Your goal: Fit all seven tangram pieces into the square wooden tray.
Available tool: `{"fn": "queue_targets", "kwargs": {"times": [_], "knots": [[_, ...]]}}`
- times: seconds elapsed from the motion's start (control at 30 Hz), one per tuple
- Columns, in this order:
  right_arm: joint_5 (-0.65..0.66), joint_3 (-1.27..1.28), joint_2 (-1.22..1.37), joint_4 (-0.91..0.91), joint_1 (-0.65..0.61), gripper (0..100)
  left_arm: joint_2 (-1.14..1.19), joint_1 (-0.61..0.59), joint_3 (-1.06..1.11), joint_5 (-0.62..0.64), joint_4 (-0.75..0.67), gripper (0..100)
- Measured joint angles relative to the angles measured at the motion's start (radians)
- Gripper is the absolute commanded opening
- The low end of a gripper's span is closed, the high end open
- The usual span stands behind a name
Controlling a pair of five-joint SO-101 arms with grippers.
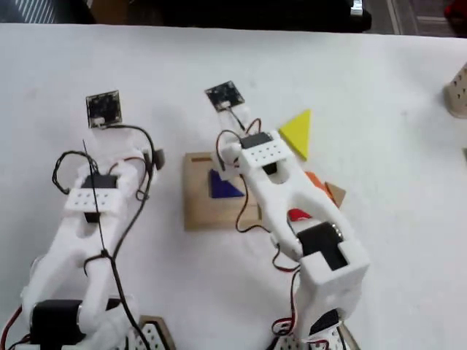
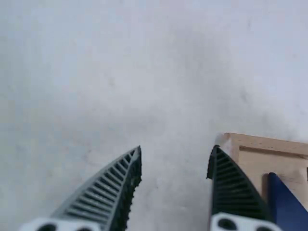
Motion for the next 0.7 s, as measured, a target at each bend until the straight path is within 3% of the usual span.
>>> {"fn": "queue_targets", "kwargs": {"times": [0.1,0.3,0.7], "knots": [[0.0,0.0,0.02,0.005,-0.006,1.5,0.0,0.0,0.0,0.0,0.0,23],[0.058,0.0,0.02,0.115,-0.051,1.9,0.0,0.0,0.0,0.0,0.0,23],[0.034,-0.005,0.015,0.255,-0.147,1.9,0.0,0.0,0.0,0.0,0.0,23]]}}
